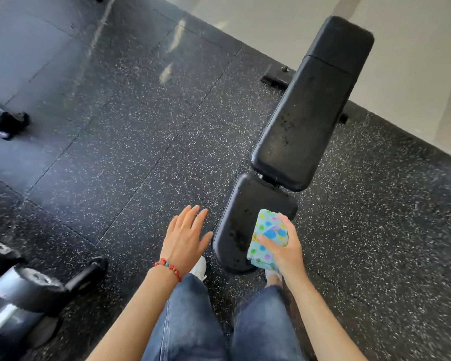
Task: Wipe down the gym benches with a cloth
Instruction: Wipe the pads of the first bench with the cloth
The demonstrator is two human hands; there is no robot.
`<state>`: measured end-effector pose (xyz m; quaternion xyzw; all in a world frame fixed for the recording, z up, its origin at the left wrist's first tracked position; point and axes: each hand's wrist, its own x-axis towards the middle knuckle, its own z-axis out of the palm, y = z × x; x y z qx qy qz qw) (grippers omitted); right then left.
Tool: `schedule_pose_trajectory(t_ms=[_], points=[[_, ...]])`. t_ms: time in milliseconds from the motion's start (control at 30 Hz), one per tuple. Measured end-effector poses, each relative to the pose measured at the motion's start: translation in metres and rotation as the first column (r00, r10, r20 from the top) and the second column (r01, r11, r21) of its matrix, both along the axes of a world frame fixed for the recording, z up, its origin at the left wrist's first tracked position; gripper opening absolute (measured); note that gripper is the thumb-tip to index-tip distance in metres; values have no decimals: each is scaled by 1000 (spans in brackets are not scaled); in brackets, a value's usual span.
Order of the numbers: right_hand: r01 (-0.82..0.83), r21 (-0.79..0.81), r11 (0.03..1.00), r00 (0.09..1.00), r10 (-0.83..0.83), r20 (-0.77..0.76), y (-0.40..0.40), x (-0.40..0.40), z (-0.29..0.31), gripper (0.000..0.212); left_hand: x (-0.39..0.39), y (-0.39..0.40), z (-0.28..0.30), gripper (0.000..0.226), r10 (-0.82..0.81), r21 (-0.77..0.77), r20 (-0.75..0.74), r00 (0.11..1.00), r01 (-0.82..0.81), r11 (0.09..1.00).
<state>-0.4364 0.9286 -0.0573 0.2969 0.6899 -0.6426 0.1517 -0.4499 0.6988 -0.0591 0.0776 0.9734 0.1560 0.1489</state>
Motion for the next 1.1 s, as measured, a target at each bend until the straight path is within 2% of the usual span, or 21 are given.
schedule_pose_trajectory(t_ms=[167,300,433,700,900,1000,1100], points=[[-293,46,955,956,292,32,38,-43,-20,68,6,34,-14,57,248,-29,13,969,-248,968],[-568,74,820,823,565,58,64,-65,-44,72,30,70,-29,55,454,-38,31,890,-453,891],[-720,118,684,694,716,77,74,-76,-77,72,63,100,-58,57,576,-48,67,815,-574,818],[-846,118,520,530,845,75,53,-62,-163,66,105,131,-149,56,679,-11,89,728,-681,732],[-902,171,397,413,908,69,39,-44,-218,68,120,138,-222,54,696,41,30,717,-697,716],[-903,276,330,361,930,66,43,-34,-238,72,125,140,-252,50,696,64,-41,717,-693,718],[-851,420,314,363,931,38,48,-25,-248,71,128,142,-278,46,682,95,-133,719,-676,731]])
